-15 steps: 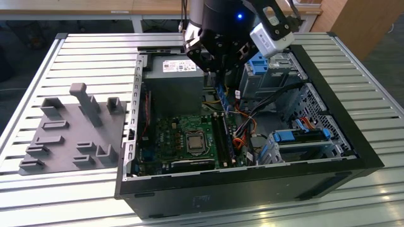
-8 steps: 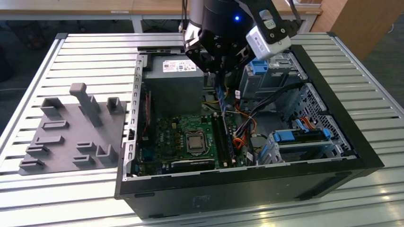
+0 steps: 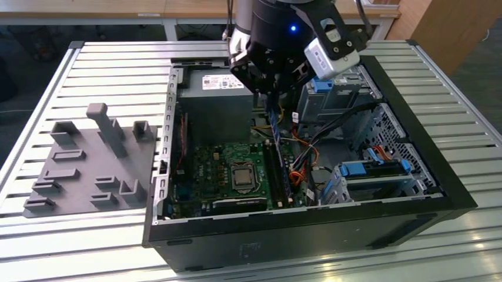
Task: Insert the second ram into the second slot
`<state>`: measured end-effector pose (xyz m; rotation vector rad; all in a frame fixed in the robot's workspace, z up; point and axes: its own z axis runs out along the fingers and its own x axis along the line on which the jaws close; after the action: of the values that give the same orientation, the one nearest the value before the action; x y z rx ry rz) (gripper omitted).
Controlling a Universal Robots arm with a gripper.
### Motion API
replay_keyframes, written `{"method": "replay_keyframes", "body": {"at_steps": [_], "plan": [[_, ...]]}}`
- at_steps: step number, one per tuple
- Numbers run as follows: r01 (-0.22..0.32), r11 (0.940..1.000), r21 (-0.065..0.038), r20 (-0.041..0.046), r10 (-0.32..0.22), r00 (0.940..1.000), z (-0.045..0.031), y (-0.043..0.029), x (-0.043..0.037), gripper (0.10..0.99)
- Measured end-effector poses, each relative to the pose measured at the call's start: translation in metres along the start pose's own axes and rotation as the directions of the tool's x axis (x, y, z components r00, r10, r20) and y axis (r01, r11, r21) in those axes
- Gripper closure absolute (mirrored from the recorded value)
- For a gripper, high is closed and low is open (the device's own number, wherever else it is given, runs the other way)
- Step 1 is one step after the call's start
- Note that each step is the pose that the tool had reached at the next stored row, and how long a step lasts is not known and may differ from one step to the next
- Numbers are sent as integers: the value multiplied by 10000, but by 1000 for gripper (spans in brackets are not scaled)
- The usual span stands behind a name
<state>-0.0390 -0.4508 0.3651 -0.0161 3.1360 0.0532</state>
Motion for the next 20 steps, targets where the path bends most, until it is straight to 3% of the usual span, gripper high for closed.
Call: {"method": "replay_keyframes", "body": {"at_steps": [20], "plan": [[0,10000,2,5,0,10000,144,-5,0,949]]}}
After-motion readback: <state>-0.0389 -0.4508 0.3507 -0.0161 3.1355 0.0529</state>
